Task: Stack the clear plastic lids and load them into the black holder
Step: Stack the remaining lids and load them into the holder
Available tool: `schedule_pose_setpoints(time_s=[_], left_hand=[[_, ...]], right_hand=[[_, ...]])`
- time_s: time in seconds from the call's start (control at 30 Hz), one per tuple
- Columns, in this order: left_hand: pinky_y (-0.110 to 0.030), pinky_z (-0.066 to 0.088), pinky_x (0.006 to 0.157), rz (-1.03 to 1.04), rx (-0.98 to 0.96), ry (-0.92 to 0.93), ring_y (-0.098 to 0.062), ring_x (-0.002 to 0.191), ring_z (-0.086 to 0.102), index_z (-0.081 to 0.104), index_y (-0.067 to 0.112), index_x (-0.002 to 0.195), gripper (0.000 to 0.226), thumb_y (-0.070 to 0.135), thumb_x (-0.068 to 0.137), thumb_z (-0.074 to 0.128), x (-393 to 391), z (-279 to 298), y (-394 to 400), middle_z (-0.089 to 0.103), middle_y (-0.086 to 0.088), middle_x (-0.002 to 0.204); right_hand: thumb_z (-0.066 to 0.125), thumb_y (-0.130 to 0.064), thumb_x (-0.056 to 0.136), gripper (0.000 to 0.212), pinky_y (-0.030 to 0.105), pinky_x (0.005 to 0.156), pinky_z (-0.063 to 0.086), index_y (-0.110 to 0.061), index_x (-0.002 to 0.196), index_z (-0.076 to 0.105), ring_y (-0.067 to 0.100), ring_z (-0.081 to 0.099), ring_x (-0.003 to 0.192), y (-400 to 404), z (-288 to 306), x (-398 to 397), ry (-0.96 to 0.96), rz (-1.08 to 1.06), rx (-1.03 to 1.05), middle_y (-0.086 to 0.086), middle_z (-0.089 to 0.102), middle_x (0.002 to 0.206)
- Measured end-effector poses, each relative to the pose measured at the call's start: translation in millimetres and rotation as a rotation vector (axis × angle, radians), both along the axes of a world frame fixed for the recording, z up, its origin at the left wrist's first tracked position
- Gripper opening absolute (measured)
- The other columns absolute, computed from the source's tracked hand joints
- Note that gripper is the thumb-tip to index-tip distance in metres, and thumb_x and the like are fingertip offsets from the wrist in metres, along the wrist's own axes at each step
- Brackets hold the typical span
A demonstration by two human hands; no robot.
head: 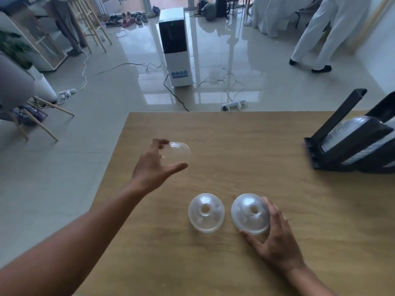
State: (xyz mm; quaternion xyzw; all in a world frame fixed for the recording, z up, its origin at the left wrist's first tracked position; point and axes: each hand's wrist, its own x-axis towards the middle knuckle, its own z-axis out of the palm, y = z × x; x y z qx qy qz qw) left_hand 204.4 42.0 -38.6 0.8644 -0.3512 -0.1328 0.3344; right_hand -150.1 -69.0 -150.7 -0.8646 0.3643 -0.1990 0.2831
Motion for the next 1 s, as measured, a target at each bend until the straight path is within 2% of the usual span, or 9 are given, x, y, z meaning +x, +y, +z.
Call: schedule_pose_setpoints(time_s=[0.13, 0.2, 0.27, 0.43, 0.57, 0.73, 0.9, 1.0], left_hand=[[-0.022, 0.049, 0.077, -0.093, -0.026, 0.089, 0.008, 0.102, 0.057, 0.048, 0.046, 0.128, 0.088, 0.074, 0.053, 0.084, -96.9, -0.8, 22.6, 0.056, 0.026, 0.122], [-0.03, 0.052, 0.079, -0.138, 0.021, 0.011, 0.005, 0.105, 0.056, 0.047, 0.046, 0.13, 0.087, 0.072, 0.055, 0.083, -129.0, -6.9, 29.6, 0.053, 0.028, 0.124], [-0.038, 0.051, 0.083, -0.157, 0.049, -0.084, -0.006, 0.107, 0.058, 0.047, 0.047, 0.13, 0.085, 0.07, 0.056, 0.081, -146.5, -13.7, 34.2, 0.05, 0.028, 0.125], [-0.041, 0.049, 0.091, -0.137, 0.066, -0.129, -0.011, 0.113, 0.055, 0.045, 0.048, 0.133, 0.085, 0.067, 0.059, 0.082, -156.2, -29.9, 37.3, 0.05, 0.024, 0.132], [-0.039, 0.05, 0.091, -0.128, 0.113, -0.134, -0.011, 0.118, 0.052, 0.043, 0.047, 0.139, 0.088, 0.065, 0.062, 0.082, -155.7, -39.4, 37.6, 0.047, 0.024, 0.138], [-0.039, 0.046, 0.089, -0.099, 0.132, -0.202, -0.016, 0.114, 0.055, 0.046, 0.044, 0.137, 0.084, 0.06, 0.065, 0.083, -151.3, -44.0, 38.2, 0.05, 0.021, 0.136], [-0.044, 0.041, 0.103, -0.09, 0.214, -0.275, -0.023, 0.132, 0.043, 0.046, 0.034, 0.144, 0.095, 0.058, 0.062, 0.087, -150.0, -35.9, 35.9, 0.045, 0.005, 0.15], [-0.044, 0.041, 0.104, -0.182, 0.084, -0.358, -0.027, 0.134, 0.041, 0.048, 0.024, 0.142, 0.098, 0.054, 0.058, 0.09, -163.4, -27.8, 28.2, 0.041, -0.004, 0.153]], right_hand=[[0.072, -0.068, 0.075, 0.106, 0.045, 0.105, 0.047, -0.001, 0.151, 0.041, 0.031, 0.058, 0.129, 1.1, 7.4, -1.0, 0.028, 0.005, 0.029, 0.012, 0.055, 0.147], [0.074, -0.068, 0.075, 0.105, 0.047, 0.104, 0.049, -0.004, 0.152, 0.04, 0.03, 0.059, 0.128, 1.1, 9.0, -2.0, 0.027, 0.008, 0.038, 0.01, 0.055, 0.147], [0.075, -0.068, 0.076, 0.105, 0.048, 0.102, 0.051, -0.005, 0.152, 0.04, 0.029, 0.06, 0.127, 1.0, 8.9, -2.8, 0.031, 0.016, 0.026, 0.009, 0.055, 0.146], [0.076, -0.069, 0.076, 0.106, 0.048, 0.102, 0.051, -0.009, 0.154, 0.036, 0.025, 0.058, 0.128, 0.4, 5.6, -5.8, 0.037, 0.021, 0.001, 0.007, 0.053, 0.149], [0.07, -0.076, 0.078, 0.108, 0.049, 0.104, 0.051, -0.01, 0.155, 0.034, 0.025, 0.056, 0.132, 0.9, 5.8, -4.8, 0.027, 0.026, 0.005, 0.007, 0.052, 0.15], [0.071, -0.076, 0.074, 0.11, 0.039, 0.11, 0.045, -0.02, 0.158, 0.029, 0.011, 0.046, 0.136, -0.5, 6.2, -7.6, -0.009, 0.018, 0.126, -0.007, 0.044, 0.154], [0.073, -0.077, 0.071, 0.117, 0.038, 0.114, 0.041, -0.025, 0.162, 0.02, 0.004, 0.038, 0.138, -1.9, 11.3, -12.1, -0.006, 0.026, 0.193, -0.011, 0.037, 0.157], [0.07, -0.089, 0.064, 0.13, 0.032, 0.114, 0.035, -0.036, 0.163, 0.006, -0.001, 0.031, 0.14, -4.4, 19.9, -18.1, 0.009, 0.025, 0.267, -0.019, 0.028, 0.158]])
